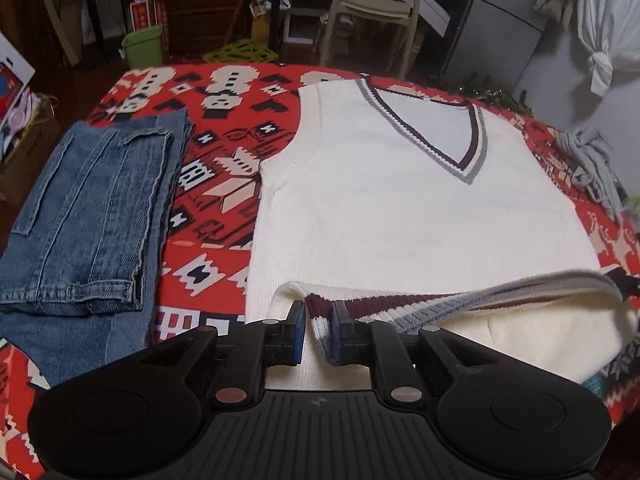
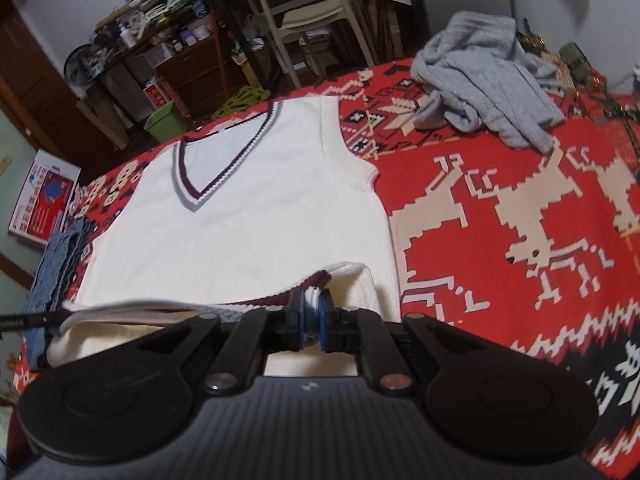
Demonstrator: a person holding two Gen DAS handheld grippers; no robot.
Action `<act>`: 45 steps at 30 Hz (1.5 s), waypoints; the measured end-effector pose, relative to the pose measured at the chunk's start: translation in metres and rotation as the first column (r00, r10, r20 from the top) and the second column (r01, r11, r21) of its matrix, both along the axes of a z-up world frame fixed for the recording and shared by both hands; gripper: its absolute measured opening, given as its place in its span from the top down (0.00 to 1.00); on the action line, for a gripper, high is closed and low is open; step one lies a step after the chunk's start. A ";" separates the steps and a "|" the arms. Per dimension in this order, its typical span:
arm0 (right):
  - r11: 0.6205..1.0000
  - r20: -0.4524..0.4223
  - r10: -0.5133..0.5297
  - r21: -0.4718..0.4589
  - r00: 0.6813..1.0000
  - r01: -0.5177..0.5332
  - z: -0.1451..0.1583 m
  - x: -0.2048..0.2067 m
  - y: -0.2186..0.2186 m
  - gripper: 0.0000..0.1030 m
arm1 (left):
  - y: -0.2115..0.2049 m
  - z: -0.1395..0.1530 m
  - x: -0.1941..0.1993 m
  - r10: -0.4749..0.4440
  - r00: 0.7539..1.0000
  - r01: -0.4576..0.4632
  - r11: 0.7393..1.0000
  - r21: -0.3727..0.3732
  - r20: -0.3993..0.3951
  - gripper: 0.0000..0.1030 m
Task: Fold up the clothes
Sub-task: 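Lift the held hem and fold it over the sweater body toward the collar, then lay the hem down on the sweater body and open both tools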
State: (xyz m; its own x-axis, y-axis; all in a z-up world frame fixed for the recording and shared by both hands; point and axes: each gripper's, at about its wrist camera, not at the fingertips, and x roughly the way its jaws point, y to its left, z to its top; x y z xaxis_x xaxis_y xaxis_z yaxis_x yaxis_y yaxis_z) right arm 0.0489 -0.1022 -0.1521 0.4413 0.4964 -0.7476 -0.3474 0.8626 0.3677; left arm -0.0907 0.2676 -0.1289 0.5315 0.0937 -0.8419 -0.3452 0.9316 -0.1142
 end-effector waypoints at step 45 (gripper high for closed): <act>0.973 0.223 0.116 -0.221 0.968 -0.065 0.008 -0.005 0.016 0.63 | 0.022 -0.011 0.011 -0.223 0.971 0.211 0.969 0.130 0.084 0.60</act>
State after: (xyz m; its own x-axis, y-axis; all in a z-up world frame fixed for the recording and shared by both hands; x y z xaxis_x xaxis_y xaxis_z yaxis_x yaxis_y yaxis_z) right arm 0.0440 -0.0865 -0.1437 0.5760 0.3850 -0.7211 -0.4817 0.8726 0.0811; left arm -0.0795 0.2894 -0.1400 0.6290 0.0643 -0.7747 -0.1264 0.9918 -0.0204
